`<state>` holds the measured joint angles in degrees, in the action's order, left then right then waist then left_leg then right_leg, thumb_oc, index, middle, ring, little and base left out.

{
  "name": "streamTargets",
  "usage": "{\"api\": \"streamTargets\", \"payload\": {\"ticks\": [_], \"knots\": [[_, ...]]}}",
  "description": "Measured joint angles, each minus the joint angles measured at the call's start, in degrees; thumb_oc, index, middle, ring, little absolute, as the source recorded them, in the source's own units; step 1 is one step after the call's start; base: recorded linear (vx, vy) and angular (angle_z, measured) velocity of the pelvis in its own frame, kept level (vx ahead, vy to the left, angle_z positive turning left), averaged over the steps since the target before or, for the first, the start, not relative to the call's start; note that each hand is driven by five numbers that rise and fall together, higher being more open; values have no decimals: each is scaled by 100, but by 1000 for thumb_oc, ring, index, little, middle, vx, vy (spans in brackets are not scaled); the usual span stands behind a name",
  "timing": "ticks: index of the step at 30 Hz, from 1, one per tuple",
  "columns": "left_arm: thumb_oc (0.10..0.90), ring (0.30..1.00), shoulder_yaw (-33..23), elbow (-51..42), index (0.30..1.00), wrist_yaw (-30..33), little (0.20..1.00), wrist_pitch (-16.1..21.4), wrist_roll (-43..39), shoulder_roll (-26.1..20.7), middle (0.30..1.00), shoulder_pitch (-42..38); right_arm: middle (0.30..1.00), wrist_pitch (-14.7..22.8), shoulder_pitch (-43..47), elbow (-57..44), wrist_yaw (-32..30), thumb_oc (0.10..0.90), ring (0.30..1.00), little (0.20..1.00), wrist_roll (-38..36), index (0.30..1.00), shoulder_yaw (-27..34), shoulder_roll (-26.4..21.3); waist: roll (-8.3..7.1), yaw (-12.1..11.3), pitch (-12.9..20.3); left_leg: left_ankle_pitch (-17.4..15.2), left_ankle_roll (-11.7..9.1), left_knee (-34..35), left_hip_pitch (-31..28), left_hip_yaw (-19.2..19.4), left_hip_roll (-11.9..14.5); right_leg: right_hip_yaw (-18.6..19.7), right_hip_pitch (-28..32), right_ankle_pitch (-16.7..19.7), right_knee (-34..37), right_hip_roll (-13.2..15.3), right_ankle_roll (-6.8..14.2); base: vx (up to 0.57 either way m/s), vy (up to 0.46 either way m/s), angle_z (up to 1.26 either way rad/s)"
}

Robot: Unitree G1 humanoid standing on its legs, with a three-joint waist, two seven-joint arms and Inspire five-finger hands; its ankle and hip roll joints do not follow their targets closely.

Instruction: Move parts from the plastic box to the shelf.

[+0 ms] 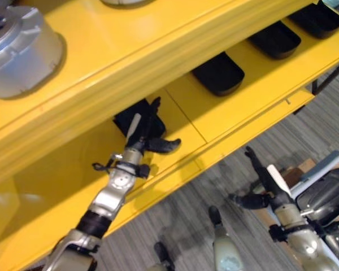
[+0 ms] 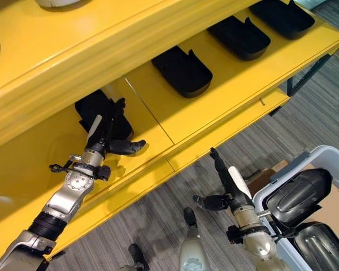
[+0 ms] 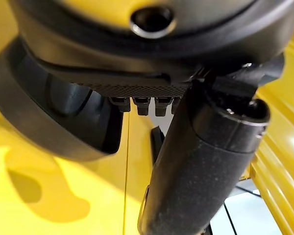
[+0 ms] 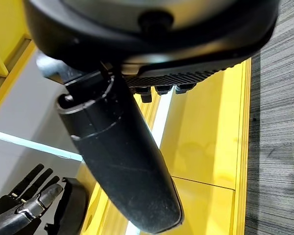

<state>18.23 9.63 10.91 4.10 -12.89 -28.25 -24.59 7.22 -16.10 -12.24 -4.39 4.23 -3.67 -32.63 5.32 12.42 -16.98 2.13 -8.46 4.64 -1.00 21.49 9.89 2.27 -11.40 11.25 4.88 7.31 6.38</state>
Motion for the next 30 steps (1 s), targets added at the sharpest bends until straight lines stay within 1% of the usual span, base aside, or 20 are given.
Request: {"api": "streamTargets", "payload": {"ticks": [1,3,6,9,13,16,17,18,21,25,27,30], "knots": [[900,1000,-1,-3,1000,7,1000,0,-29,-2,1000,4,1000,0,-3,0,0,900,1000,1000,0,1000,0,-1,0,-8,0,0,0,0,0,-2,0,-1,2,0,0,0,0,0,0,0],[900,1000,-19,-337,1000,7,1000,-2,-2,-292,1000,173,1000,3,1,0,1,900,1000,1000,-1,1000,3,-44,-2,-20,-1,0,0,0,0,-6,0,-5,6,0,0,1,0,0,0,0],[900,1000,-168,-594,1000,15,1000,14,37,-487,1000,253,1000,11,-23,0,2,900,1000,1000,-3,1000,12,-77,-3,-32,-1,1,0,1,0,-15,0,-13,13,0,0,3,0,0,0,0],[900,1000,-461,-886,1000,13,1000,58,263,-709,1000,554,1000,17,-21,0,1,900,1000,1000,-4,1000,30,-91,-3,-32,-1,1,0,0,-2,-17,3,-16,14,0,0,-1,0,0,0,0],[900,1000,-943,-1355,1000,0,1000,137,318,-954,1000,1063,1000,59,-100,1,10,900,1000,1000,-5,1000,73,-97,-8,-122,-4,3,2,0,-10,-49,3,-46,42,-1,0,5,0,4,1,3],[900,1000,-1160,-1561,1000,-4,1000,229,317,-1091,1000,1351,1000,75,-148,8,16,900,1000,1000,-5,1000,134,-99,-8,-212,-4,6,5,0,-7,-72,1,-66,54,-2,1,13,0,9,5,5],[900,1000,-1392,-1800,1000,-22,1000,252,304,-1164,1000,1715,1000,98,-185,7,15,900,1000,1000,-5,1000,197,-90,-8,-203,-4,7,7,0,-8,-94,-1,-85,68,-4,1,22,1,6,4,9],[900,1000,-1416,-1834,1000,-23,1000,264,295,-1164,1000,1781,1000,98,-195,7,15,900,1000,1000,-5,1000,238,-91,-8,-236,-4,10,11,1,-8,-113,-3,-103,81,-6,1,26,2,6,3,8],[900,1000,-1534,-2070,1000,-75,1000,299,159,-1105,1000,2138,1000,117,-197,4,15,900,1000,1000,-5,1000,277,-90,-17,-294,-3,12,11,1,-8,-131,-1,-114,89,-7,1,28,2,2,-2,2],[900,1000,-1541,-2331,1000,-311,1000,390,-528,-702,1000,2663,1000,124,-131,-23,16,900,1000,1000,-5,1000,285,-93,-21,-343,-2,26,13,-1,-5,-175,12,-149,118,-9,0,30,1,6,-27,5],[900,1000,-1492,-2325,1000,-411,1000,391,-862,-531,1000,2780,1000,127,-148,-31,14,900,1000,1000,-5,1000,287,-91,-24,-310,-1,34,10,0,-17,-214,12,-182,152,-16,1,32,-2,-22,-96,15],[900,1000,-1291,-2275,1000,-454,1000,490,-1666,35,1000,2803,1000,135,-65,-32,7,900,1000,1000,-5,1000,293,-103,-66,-316,10,109,-10,-1,42,-475,124,-436,239,-80,-52,-10,-47,-54,-177,35]]}}
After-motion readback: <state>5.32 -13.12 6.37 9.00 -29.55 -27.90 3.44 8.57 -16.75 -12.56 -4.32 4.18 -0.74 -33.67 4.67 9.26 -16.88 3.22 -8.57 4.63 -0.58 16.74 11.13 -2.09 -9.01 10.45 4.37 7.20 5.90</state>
